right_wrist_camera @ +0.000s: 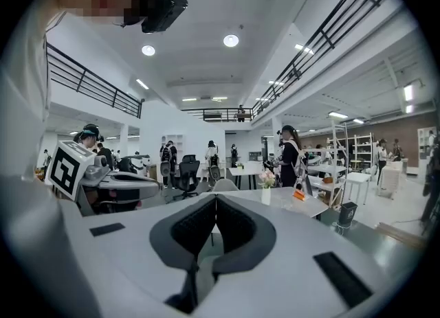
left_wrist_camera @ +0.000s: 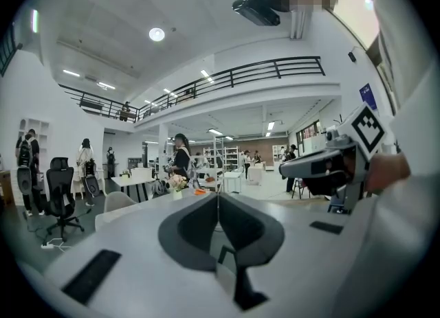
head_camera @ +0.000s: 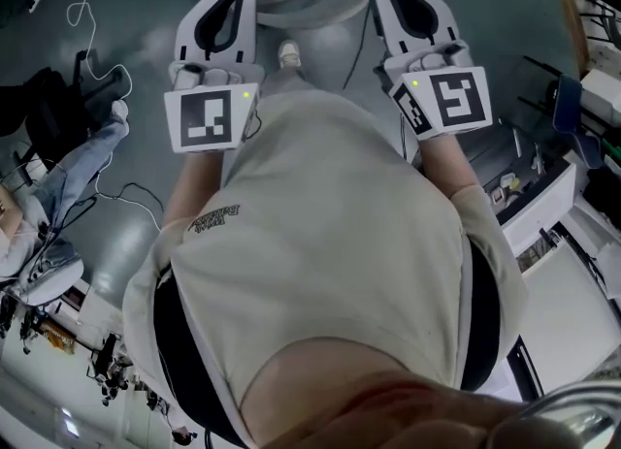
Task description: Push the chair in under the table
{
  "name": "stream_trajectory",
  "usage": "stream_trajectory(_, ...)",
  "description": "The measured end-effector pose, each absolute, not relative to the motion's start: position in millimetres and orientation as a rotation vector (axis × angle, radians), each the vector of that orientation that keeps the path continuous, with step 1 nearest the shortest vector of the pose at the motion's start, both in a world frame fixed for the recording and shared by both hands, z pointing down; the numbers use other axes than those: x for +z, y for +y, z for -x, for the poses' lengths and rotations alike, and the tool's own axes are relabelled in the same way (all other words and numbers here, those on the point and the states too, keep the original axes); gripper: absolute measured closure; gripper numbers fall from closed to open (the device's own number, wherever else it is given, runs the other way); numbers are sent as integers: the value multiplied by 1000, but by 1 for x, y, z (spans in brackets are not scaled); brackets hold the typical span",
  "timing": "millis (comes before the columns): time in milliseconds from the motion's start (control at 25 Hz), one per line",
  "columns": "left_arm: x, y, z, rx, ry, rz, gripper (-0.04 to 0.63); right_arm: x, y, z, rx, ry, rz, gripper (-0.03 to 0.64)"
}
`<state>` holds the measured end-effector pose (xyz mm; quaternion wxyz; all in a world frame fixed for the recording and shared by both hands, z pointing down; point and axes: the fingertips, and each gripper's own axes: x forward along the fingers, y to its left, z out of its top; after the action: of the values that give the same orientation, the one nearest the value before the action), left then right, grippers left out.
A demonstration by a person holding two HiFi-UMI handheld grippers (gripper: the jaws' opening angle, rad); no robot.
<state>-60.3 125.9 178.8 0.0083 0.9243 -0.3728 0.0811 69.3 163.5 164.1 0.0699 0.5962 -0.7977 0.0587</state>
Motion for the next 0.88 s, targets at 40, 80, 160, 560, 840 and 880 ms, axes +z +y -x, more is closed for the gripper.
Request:
stream_trajectory(40,178,121,61,252,-1163,-2891,584,163,157,-69,171,-2397,-1796,607)
stream_trajectory(80,177,116,61,253,-1163,-2897,584,162,152,-68,165,-2393,-1799,607)
stream_trajectory(160,174,106,61,252,-1168,-2913,584,158,140,-66,154,-2389,-1807,607)
stream_trajectory(560,174,81,53,311,-1228,-2888,584,151,111,-77,146,-2401,-1791,607)
stream_trajectory(840,180,70,56,335,-1330,-2815,584,160,93,-87,178,-2454,-1716,607)
stream_trajectory(880,182,69,55,340,-1338,-2804,584,162,90,-89,181,-2460,-1704,607)
